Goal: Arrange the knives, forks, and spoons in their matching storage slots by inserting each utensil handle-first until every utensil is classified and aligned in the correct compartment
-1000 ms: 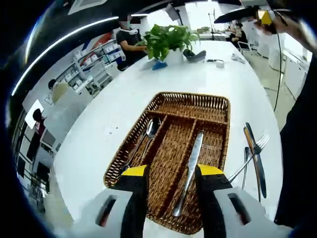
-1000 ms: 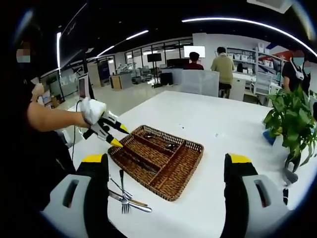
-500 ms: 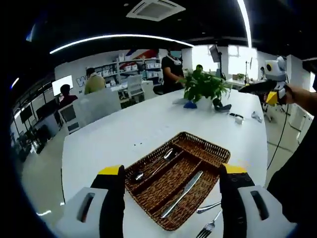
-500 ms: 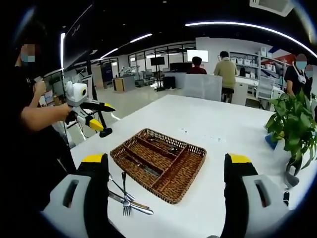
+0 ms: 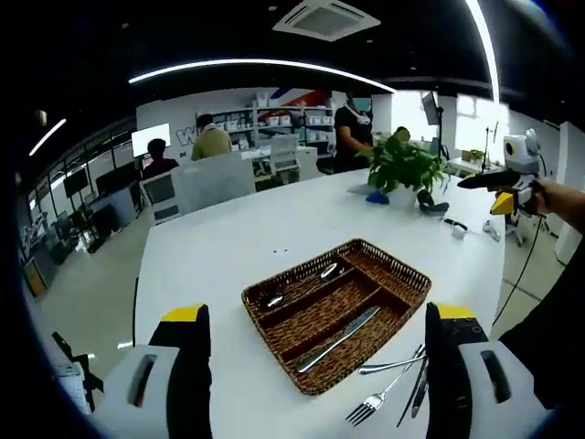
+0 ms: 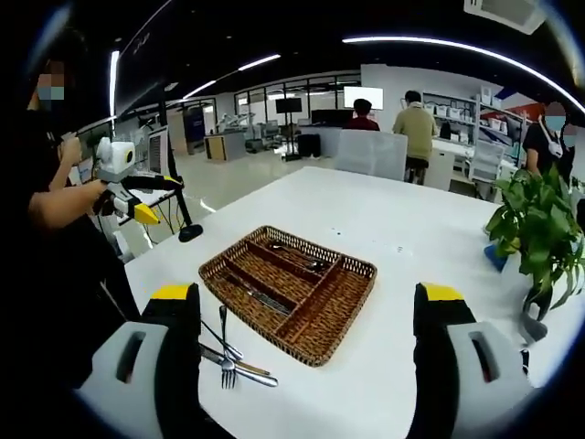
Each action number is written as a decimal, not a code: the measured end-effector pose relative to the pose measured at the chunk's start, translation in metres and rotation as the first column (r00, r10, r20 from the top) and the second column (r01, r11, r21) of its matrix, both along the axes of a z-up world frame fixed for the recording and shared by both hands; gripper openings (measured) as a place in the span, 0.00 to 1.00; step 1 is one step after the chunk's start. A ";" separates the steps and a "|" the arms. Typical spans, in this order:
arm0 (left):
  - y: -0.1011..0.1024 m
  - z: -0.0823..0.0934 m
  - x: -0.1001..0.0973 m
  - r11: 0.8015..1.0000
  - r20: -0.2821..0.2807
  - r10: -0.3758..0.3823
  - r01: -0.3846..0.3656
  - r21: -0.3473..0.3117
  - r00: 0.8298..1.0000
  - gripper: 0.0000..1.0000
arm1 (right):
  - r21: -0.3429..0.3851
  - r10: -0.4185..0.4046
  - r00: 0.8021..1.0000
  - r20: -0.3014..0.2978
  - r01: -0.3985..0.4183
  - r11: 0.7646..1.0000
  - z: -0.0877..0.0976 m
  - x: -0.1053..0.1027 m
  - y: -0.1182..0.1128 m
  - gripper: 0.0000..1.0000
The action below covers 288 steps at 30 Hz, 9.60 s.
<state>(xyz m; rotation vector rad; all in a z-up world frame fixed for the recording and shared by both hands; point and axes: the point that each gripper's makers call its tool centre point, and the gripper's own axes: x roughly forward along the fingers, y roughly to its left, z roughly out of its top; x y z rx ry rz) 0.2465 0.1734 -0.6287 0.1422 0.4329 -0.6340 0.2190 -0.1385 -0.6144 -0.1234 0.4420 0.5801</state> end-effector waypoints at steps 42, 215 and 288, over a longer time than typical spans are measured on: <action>0.021 0.016 -0.024 0.995 0.051 -0.032 0.028 0.093 0.998 1.00 | -0.152 0.224 0.970 -0.091 -0.236 0.960 -0.013 -0.006 0.054 1.00; 0.047 0.018 -0.030 0.998 0.026 -0.018 0.017 0.061 0.999 1.00 | -0.565 0.721 0.670 -0.180 -0.670 0.481 0.027 0.020 0.149 0.00; 0.058 0.017 -0.028 0.998 0.026 0.021 -0.023 0.053 0.999 1.00 | -0.639 0.693 0.689 -0.212 -0.634 0.435 0.013 0.164 0.163 0.00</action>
